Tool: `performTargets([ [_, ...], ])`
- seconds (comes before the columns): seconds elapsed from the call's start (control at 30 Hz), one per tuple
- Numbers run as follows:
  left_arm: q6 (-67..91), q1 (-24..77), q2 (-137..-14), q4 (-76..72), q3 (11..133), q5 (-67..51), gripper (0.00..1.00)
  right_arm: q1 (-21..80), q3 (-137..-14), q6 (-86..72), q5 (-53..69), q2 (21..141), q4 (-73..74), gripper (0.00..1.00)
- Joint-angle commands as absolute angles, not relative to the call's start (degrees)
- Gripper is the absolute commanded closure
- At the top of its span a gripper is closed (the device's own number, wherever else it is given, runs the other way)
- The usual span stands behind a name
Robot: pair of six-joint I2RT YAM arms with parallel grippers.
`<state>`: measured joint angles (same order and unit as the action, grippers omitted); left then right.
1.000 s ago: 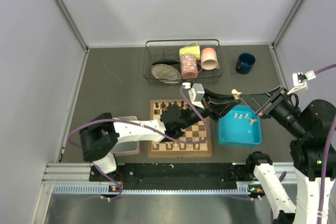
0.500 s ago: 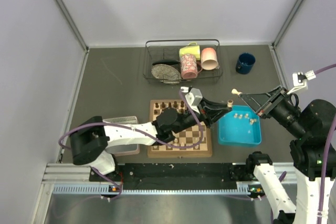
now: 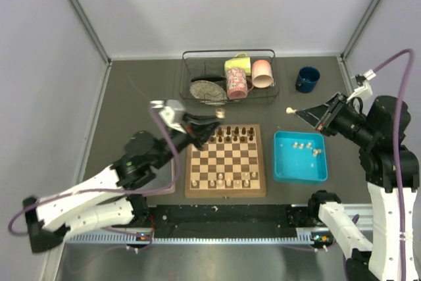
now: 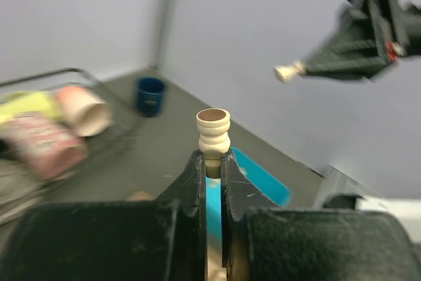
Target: Set up the chess pieces on the board
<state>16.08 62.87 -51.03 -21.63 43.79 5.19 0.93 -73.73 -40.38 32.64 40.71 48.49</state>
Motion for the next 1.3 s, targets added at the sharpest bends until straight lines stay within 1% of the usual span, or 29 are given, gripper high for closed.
performTargets([
  [0.0, 15.4, 51.4, -38.8, 3.6, 43.6, 8.4, 1.0, 0.3, -77.6, -31.7, 30.1, 45.9, 56.5, 1.0],
  [0.03, 15.0, 46.5, -37.5, 6.0, 43.9, 7.2, 1.0, 0.3, -77.8, -31.0, 28.2, 47.0, 58.2, 1.0],
  [0.1, 13.3, 42.6, -35.5, 10.6, 44.7, 6.2, 1.0, 1.5, -78.0, -30.3, 26.6, 48.1, 59.1, 1.0],
  [0.13, 12.8, 39.7, -35.3, 14.0, 45.2, 5.7, 1.0, 5.1, -77.9, -30.5, 23.6, 48.8, 59.6, 1.0],
  [0.2, 12.3, 37.2, -35.5, 16.4, 45.4, 3.5, 1.0, 10.1, -77.7, -31.6, 19.0, 50.5, 59.7, 1.0],
  [0.23, 12.3, 35.1, -35.7, 17.2, 45.2, 2.6, 1.0, 13.4, -77.6, -32.2, 13.9, 51.5, 59.6, 1.0],
  [0.27, 12.5, 34.0, -35.9, 17.3, 44.6, 0.7, 1.0, 19.4, -77.8, -32.8, 11.3, 52.5, 59.7, 1.0],
  [0.33, 13.0, 31.0, -36.6, 17.9, 44.2, -1.4, 1.0, 25.8, -78.2, -34.2, 4.9, 56.2, 59.7, 1.0],
  [0.37, 13.0, 30.0, -37.0, 18.5, 44.2, -2.1, 1.0, 30.9, -78.9, -34.6, 3.4, 57.6, 59.6, 1.0],
  [0.43, 12.5, 26.8, -37.4, 19.3, 44.0, -2.7, 1.0, 35.0, -79.7, -35.5, 0.3, 62.4, 59.6, 1.0],
  [0.47, 12.3, 25.7, -37.3, 20.0, 43.9, -3.0, 1.0, 38.9, -80.6, -35.7, -1.3, 64.1, 59.6, 1.0],
  [0.6, 11.2, 18.2, -36.4, 20.3, 41.9, -6.2, 1.0, 45.7, -83.0, -36.3, -3.5, 71.6, 59.2, 1.0],
  [0.63, 11.1, 14.5, -36.4, 20.4, 41.6, -8.8, 1.0, 47.0, -83.5, -36.3, -4.1, 74.7, 59.1, 1.0],
  [0.7, 12.3, 11.4, -36.0, 20.0, 40.2, -9.6, 1.0, 50.7, -85.3, -36.5, -5.1, 77.7, 58.9, 1.0],
  [0.8, 14.2, 9.4, -35.7, 19.0, 38.2, -10.6, 1.0, 54.7, -87.8, -36.9, -6.0, 83.6, 58.5, 1.0],
  [0.97, 13.2, 8.8, -34.1, 19.3, 36.5, -7.8, 1.0, 58.7, -91.5, -37.2, -6.1, 92.5, 57.7, 1.0],
  [1.27, 12.7, 8.8, -33.6, 20.1, 36.4, -5.2, 1.0, 64.2, -95.2, -38.6, -6.7, 102.4, 56.2, 1.0],
])
